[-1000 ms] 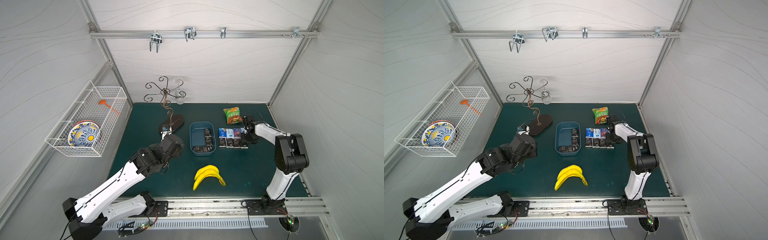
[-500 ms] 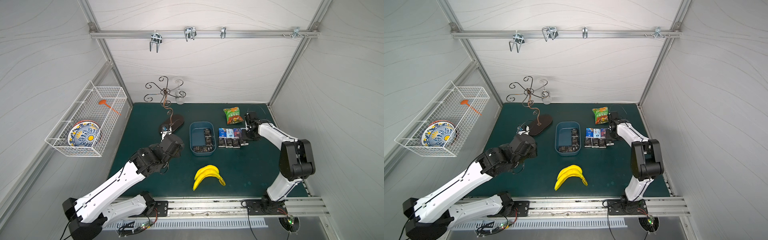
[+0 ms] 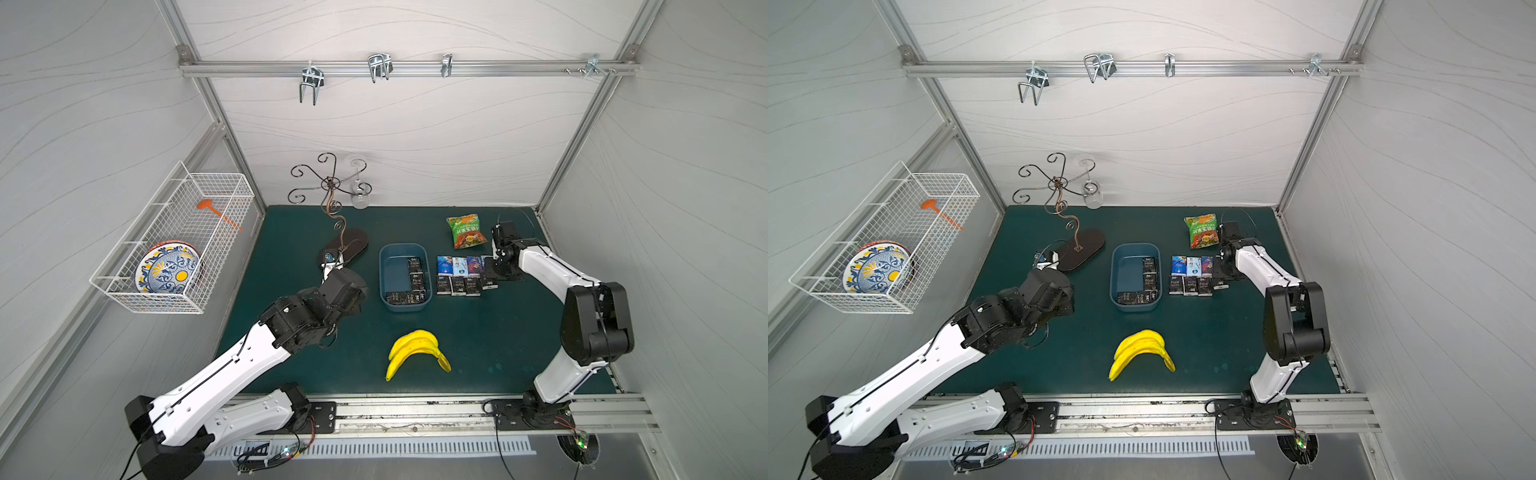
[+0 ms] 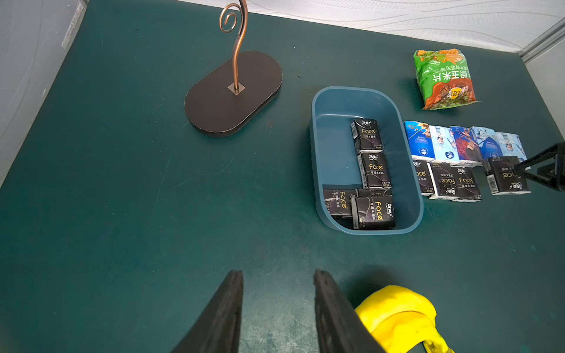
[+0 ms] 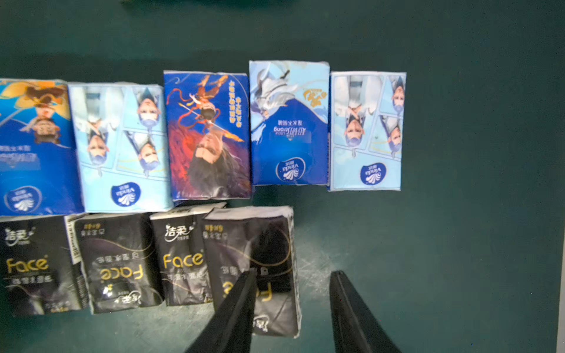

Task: Take the pocket tissues out of the storage box
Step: Move the pocket tissues to the center of the board.

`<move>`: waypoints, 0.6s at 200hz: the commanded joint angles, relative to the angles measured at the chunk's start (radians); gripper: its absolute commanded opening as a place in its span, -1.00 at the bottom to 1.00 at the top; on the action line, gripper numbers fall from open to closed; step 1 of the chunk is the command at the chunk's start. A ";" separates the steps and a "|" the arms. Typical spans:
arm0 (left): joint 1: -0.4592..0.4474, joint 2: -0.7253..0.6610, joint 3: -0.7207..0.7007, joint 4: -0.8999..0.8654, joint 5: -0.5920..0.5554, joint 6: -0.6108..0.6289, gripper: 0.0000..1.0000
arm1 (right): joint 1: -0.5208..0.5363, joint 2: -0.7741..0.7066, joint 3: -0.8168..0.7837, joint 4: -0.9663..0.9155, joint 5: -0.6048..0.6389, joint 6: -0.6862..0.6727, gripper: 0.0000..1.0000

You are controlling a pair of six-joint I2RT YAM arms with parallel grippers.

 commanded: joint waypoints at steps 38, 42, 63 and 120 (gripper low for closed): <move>-0.006 0.000 0.044 -0.002 -0.017 -0.004 -0.15 | -0.012 0.049 -0.047 0.025 -0.024 0.000 -0.10; -0.007 0.001 0.044 -0.001 -0.015 -0.004 -0.15 | -0.011 0.050 -0.049 0.028 -0.029 0.001 -0.10; -0.006 0.001 0.045 -0.001 -0.015 -0.004 -0.15 | -0.014 0.040 -0.051 0.034 -0.050 0.011 -0.10; -0.006 -0.012 0.033 -0.005 -0.023 -0.010 -0.15 | -0.037 0.015 -0.068 0.051 -0.102 0.029 -0.10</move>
